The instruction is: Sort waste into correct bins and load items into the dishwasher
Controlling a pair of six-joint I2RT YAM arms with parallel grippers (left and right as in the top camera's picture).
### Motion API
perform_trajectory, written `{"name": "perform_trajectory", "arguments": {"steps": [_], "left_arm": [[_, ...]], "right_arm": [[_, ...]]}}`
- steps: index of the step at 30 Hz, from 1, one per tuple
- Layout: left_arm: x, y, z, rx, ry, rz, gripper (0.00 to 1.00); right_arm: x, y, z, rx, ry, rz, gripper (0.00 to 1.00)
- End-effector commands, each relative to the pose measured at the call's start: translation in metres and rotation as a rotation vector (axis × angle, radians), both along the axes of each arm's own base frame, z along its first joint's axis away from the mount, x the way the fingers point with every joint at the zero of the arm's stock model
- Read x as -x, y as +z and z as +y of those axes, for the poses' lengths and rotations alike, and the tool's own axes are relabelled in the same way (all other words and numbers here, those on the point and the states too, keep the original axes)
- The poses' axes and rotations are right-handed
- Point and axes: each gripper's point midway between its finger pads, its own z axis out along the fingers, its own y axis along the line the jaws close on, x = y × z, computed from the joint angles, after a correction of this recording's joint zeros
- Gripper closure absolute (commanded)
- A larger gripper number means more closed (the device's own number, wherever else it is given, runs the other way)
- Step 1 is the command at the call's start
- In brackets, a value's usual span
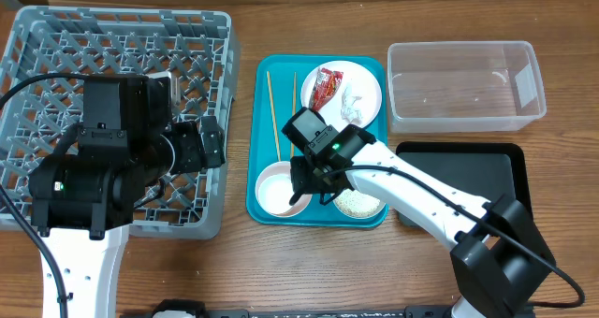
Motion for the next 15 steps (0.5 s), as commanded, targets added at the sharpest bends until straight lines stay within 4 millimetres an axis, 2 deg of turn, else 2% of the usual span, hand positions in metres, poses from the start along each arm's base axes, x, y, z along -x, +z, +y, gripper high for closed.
{"name": "perform_trajectory", "arguments": {"steps": [1,5,9,11,15], "left_arm": [[-0.002,0.006,0.002,-0.009,0.016,-0.021,0.0],[-0.002,0.006,0.002,-0.01,0.016,-0.019,0.0],[-0.002,0.006,0.002,-0.01,0.016,-0.019,0.0],[-0.002,0.006,0.002,-0.01,0.016,-0.021,0.0],[-0.004,0.005,0.002,-0.009,0.016,-0.019,0.0]], "right_arm": [[-0.002,0.008,0.007,-0.033,0.005,-0.009,0.57],[-0.013,0.01,-0.004,0.016,-0.021,-0.06,0.6],[-0.03,0.035,-0.011,0.001,-0.047,-0.143,0.59],[-0.027,0.051,-0.002,-0.057,0.037,-0.172,0.55],[-0.005,0.047,0.011,-0.096,0.112,-0.116,0.54]]}}
